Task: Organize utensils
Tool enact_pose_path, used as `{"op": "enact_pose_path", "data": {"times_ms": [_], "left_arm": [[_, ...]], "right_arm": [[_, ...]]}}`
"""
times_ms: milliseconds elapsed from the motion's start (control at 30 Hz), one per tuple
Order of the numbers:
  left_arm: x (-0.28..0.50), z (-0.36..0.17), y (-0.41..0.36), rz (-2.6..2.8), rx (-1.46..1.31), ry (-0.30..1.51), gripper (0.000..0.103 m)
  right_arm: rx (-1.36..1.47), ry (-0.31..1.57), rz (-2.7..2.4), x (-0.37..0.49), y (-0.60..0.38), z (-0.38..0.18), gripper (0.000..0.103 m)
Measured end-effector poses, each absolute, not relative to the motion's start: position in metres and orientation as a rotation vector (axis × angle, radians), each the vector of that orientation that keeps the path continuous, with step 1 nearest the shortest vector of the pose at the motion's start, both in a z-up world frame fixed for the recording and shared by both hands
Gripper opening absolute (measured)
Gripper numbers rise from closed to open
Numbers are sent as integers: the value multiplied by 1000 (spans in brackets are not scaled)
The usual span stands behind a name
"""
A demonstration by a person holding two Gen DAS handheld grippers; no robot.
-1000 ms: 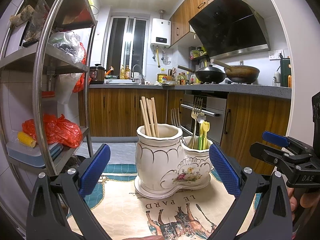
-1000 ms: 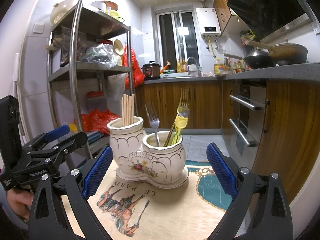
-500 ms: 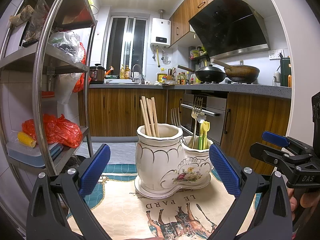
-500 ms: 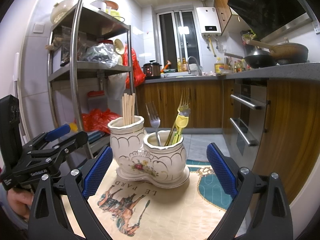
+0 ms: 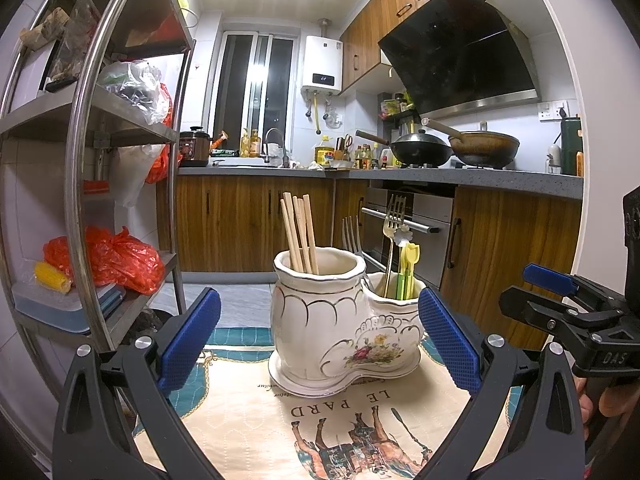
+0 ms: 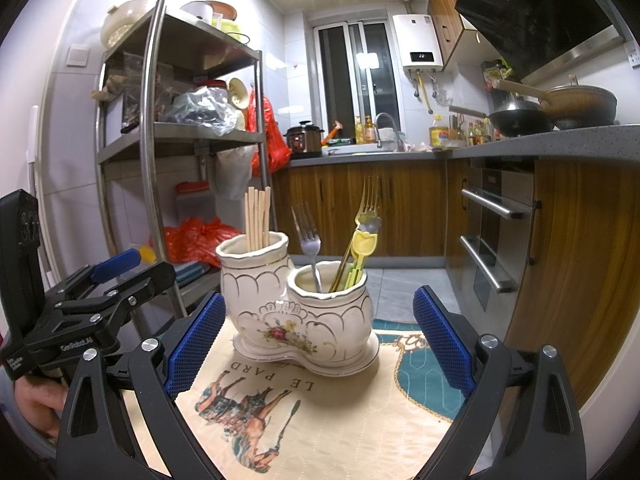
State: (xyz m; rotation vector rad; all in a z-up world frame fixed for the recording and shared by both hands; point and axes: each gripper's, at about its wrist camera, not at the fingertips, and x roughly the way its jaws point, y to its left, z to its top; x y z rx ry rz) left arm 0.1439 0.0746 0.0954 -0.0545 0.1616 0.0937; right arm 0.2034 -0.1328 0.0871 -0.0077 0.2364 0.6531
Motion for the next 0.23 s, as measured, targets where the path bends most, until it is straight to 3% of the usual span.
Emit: {"op": "enact_pose_path", "data": {"times_ms": [233], "left_arm": [[144, 96, 77, 94, -53, 165, 98]], "right_arm": [[-9, 236, 655, 203, -132, 87, 94]]}}
